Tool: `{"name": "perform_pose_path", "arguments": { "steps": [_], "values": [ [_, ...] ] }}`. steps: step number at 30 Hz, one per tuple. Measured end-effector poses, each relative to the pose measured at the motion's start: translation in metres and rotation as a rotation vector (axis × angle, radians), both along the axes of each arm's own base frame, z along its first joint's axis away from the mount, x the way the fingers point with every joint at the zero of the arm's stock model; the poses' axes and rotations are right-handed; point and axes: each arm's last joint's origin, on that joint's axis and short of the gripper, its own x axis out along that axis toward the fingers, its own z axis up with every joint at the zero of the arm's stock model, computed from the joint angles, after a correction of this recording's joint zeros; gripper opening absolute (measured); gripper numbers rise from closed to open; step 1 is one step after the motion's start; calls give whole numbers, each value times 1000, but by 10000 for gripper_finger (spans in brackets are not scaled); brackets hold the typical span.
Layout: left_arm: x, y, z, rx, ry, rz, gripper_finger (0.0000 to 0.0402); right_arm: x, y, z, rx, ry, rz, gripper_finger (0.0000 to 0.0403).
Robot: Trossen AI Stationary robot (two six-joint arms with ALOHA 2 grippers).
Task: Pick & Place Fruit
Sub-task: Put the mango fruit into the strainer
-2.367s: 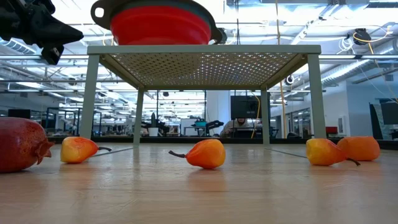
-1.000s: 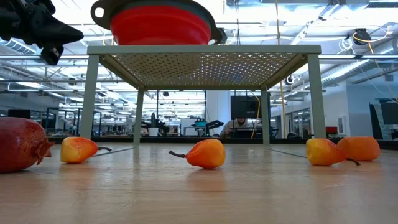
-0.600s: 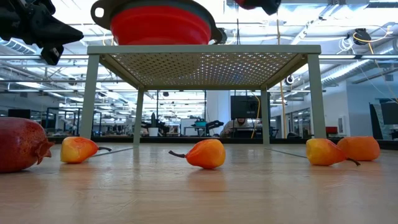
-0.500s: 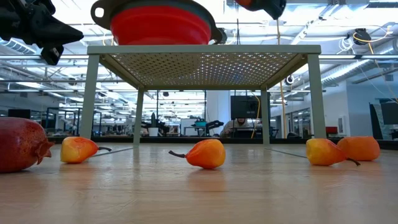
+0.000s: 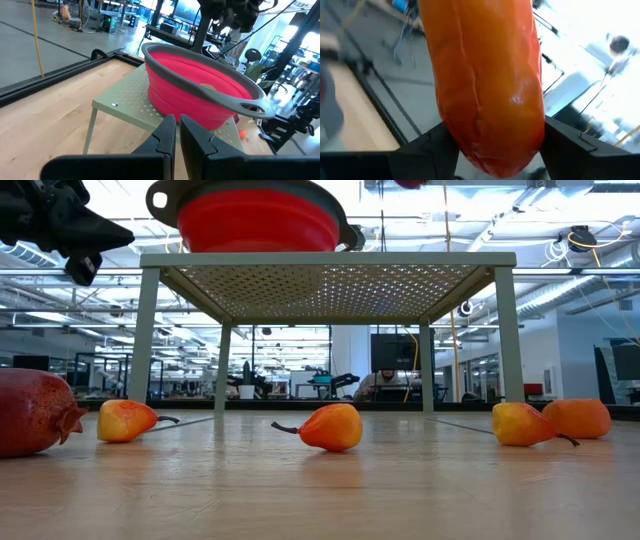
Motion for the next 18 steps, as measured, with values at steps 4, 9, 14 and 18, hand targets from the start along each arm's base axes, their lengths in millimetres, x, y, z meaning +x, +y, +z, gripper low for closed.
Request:
{"name": "perform_pose_path", "arguments": {
  "steps": [4, 9, 14, 18],
  "values": [
    [0, 0, 0, -2, 0, 0, 24, 0, 1, 7, 65, -199, 90, 221],
    [0, 0, 0, -2, 0, 0, 24, 3, 4, 10, 175, -441, 314, 223],
    [0, 0, 0, -2, 0, 0, 24, 8, 4, 12, 336, -645, 567, 221],
    [0, 0, 0, -1, 0, 1, 24, 12, -1, 13, 494, -781, 742, 222]
  ]
}}
